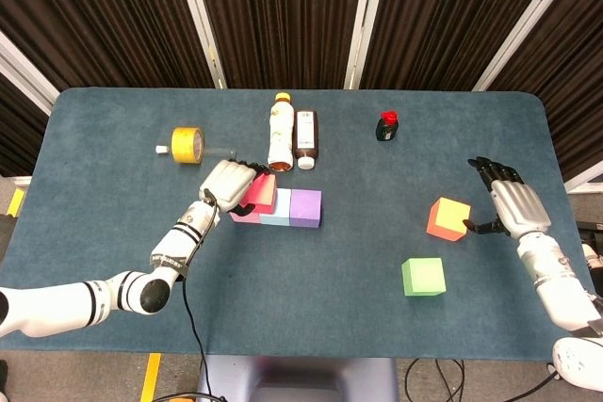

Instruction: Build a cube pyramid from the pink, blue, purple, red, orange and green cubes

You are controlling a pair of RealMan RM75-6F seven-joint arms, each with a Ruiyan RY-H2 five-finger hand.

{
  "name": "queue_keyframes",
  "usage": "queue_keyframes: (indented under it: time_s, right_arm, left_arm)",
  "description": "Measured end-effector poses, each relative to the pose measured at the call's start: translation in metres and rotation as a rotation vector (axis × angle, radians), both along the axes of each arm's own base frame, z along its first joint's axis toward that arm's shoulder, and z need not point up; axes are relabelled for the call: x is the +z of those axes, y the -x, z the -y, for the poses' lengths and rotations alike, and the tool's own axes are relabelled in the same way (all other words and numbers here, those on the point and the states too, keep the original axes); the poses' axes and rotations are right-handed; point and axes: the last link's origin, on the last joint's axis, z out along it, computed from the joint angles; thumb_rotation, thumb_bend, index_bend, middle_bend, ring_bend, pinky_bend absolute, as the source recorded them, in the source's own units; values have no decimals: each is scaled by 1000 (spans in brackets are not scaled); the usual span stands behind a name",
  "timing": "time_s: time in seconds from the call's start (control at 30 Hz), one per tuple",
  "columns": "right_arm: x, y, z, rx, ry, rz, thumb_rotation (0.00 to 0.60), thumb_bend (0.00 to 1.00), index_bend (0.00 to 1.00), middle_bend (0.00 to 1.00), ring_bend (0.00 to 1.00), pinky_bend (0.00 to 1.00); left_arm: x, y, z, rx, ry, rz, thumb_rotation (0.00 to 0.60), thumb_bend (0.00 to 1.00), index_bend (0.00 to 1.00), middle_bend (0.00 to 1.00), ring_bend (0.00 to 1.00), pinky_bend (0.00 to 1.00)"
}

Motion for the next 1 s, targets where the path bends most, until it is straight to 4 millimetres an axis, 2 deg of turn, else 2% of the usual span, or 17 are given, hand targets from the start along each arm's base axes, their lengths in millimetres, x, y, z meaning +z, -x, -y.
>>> queue_keyframes:
  time_s: [0.67,1.0]
  right_arm:
    - [-1,1,5,-5,-10,-4,600,318,67,126,35,161]
    - [-1,2,5,-5,-9,-3,600,318,66,125,35,157]
  left_arm:
    - [-3,3,0,40,4,4,600,370,330,393,353,287]
    - [-4,3,1,41,4,-6,600,370,277,339,328,284]
